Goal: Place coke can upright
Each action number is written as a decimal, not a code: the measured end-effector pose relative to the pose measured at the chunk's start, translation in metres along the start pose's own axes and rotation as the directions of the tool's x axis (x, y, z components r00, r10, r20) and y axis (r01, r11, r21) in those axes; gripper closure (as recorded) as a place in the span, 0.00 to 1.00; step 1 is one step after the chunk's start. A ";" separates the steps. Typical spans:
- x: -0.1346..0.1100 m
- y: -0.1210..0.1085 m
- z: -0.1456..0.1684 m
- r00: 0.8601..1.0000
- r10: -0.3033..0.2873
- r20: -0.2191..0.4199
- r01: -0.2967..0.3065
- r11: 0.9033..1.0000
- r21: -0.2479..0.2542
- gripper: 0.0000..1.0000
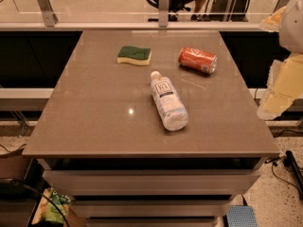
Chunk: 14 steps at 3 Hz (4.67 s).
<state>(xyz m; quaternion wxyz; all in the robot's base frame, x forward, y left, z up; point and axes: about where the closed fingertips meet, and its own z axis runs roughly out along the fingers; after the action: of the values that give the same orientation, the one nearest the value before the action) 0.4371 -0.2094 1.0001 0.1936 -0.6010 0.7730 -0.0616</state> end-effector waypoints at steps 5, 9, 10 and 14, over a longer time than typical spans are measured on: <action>-0.045 -0.093 0.016 0.992 0.118 -0.037 -0.119 0.993 -0.027 0.00; -0.041 -0.143 0.060 0.960 0.256 -0.112 -0.256 0.967 0.012 0.00; -0.041 -0.155 0.077 0.958 0.261 -0.119 -0.264 0.965 -0.009 0.00; -0.060 -0.197 0.144 0.964 0.237 -0.118 -0.245 0.968 -0.056 0.00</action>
Offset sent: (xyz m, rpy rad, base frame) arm 0.0587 0.0078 0.0242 -0.0174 0.0520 -0.0092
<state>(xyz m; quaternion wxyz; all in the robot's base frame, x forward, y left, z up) 0.6813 -0.1853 0.9457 0.1354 -0.5045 0.8516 -0.0433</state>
